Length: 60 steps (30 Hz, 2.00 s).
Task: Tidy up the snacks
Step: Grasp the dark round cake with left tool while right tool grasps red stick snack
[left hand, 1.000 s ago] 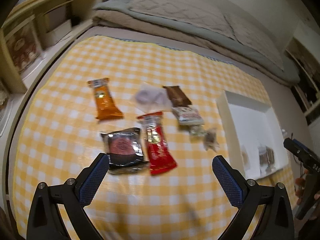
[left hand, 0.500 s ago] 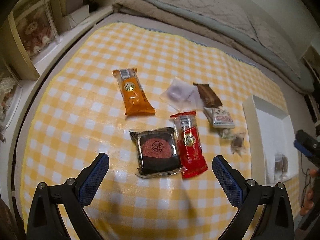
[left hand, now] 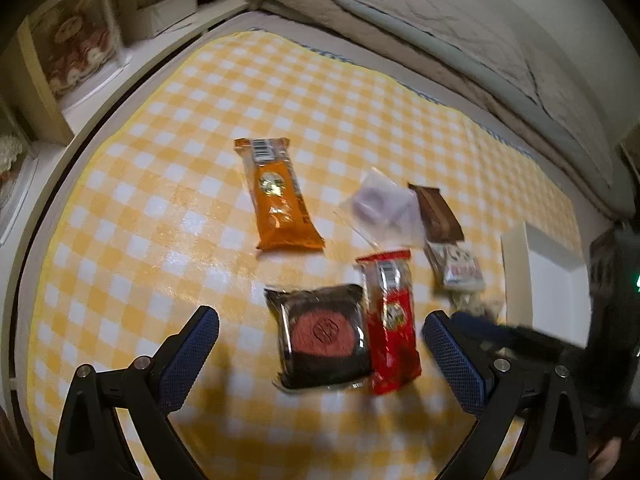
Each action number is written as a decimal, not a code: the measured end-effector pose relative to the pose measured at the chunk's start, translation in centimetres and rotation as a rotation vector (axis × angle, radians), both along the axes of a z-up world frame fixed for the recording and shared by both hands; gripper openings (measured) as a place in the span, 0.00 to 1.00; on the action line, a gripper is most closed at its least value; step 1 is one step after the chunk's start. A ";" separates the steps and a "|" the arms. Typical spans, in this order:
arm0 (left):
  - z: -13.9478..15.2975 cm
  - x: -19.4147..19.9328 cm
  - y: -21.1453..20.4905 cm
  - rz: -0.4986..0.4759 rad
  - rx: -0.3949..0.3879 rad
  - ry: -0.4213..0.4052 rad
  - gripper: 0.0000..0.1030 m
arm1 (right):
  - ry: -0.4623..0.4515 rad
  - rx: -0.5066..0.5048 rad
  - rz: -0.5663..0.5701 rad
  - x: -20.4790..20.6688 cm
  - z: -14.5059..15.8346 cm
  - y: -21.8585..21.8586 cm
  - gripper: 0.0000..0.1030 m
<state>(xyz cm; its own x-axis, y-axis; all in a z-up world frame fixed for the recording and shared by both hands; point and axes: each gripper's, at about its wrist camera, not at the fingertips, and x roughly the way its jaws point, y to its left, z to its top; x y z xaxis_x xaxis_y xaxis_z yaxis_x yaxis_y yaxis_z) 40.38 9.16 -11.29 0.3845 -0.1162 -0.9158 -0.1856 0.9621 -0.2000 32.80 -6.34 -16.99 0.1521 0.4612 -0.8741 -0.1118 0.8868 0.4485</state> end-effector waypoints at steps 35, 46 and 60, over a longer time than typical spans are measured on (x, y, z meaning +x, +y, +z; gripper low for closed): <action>-9.1 3.6 -3.4 -0.108 0.128 0.195 0.61 | 0.002 -0.003 0.026 -0.2 -1.9 -0.1 0.03; -7.7 2.5 2.2 0.003 0.109 0.188 0.61 | 0.014 -0.045 0.018 1.3 -3.6 2.9 0.47; -6.0 1.8 1.4 -0.041 0.118 0.134 0.59 | -0.078 -0.122 0.072 1.8 -3.1 3.4 0.34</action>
